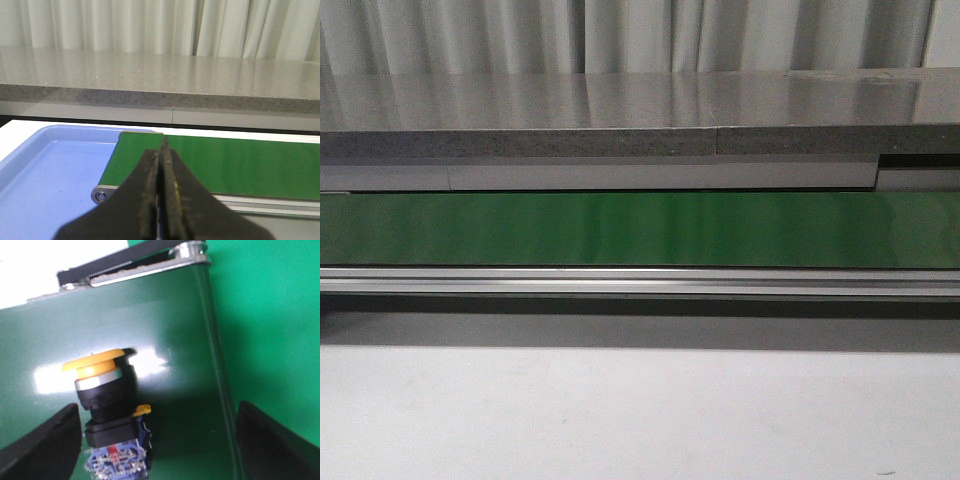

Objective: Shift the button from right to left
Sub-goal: 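Carry the button with the right gripper and set it on the belt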

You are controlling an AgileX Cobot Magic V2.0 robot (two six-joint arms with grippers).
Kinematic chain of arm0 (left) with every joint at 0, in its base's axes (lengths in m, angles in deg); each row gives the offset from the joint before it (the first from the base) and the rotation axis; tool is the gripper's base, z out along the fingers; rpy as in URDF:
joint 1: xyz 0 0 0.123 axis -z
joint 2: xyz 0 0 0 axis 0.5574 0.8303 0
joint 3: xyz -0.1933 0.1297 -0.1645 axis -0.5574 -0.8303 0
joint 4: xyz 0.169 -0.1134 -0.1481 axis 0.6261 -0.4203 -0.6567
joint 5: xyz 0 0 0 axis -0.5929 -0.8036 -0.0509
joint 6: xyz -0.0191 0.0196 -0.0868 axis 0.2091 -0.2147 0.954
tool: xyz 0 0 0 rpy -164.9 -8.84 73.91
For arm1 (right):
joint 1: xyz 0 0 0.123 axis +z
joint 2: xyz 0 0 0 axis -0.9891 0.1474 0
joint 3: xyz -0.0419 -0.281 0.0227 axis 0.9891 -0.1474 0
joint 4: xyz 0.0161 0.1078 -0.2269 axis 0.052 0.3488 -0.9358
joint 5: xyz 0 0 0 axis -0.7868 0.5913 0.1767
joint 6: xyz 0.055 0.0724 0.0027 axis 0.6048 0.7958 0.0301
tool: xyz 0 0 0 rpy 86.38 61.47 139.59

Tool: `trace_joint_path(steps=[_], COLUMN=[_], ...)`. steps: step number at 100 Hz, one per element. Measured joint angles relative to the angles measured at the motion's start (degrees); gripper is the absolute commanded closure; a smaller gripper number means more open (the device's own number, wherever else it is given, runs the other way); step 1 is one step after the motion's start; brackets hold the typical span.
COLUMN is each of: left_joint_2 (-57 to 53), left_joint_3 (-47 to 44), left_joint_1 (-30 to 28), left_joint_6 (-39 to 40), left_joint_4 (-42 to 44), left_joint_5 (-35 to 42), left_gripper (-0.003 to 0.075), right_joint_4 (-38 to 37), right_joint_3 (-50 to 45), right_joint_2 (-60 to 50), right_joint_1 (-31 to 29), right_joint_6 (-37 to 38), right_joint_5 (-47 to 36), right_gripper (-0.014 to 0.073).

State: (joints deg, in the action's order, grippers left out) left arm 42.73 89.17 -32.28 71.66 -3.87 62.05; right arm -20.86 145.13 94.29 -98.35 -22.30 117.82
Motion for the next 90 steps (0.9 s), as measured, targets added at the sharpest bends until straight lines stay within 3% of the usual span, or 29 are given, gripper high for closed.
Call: trace_joint_path(steps=[12, 31, 42, 60, 90], left_joint_2=[0.00, 0.00, 0.00, 0.00, 0.00], left_joint_3=[0.00, 0.00, 0.00, 0.00, 0.00], left_joint_1=[0.00, 0.00, 0.00, 0.00, 0.00], left_joint_6=[0.00, 0.00, 0.00, 0.00, 0.00], left_joint_4=[0.00, 0.00, 0.00, 0.00, 0.00], left_joint_5=[0.00, 0.00, 0.00, 0.00, 0.00], left_gripper=[0.0741, 0.0741, 0.0741, 0.0741, 0.0741], right_joint_4=[-1.51, -2.82, -3.24, -3.70, -5.76], right_joint_3=[0.00, 0.00, -0.10, -3.40, -17.05], right_joint_2=[-3.75, -8.60, -11.24, -16.92, -30.61], right_joint_1=[2.67, 7.43, 9.92, 12.40, 12.65], right_joint_6=[-0.11, -0.20, -0.20, -0.20, -0.20], right_joint_5=[0.10, 2.78, 4.12, 3.95, -0.24], right_gripper=[0.0095, 0.0485, 0.0667, 0.0661, 0.0661])
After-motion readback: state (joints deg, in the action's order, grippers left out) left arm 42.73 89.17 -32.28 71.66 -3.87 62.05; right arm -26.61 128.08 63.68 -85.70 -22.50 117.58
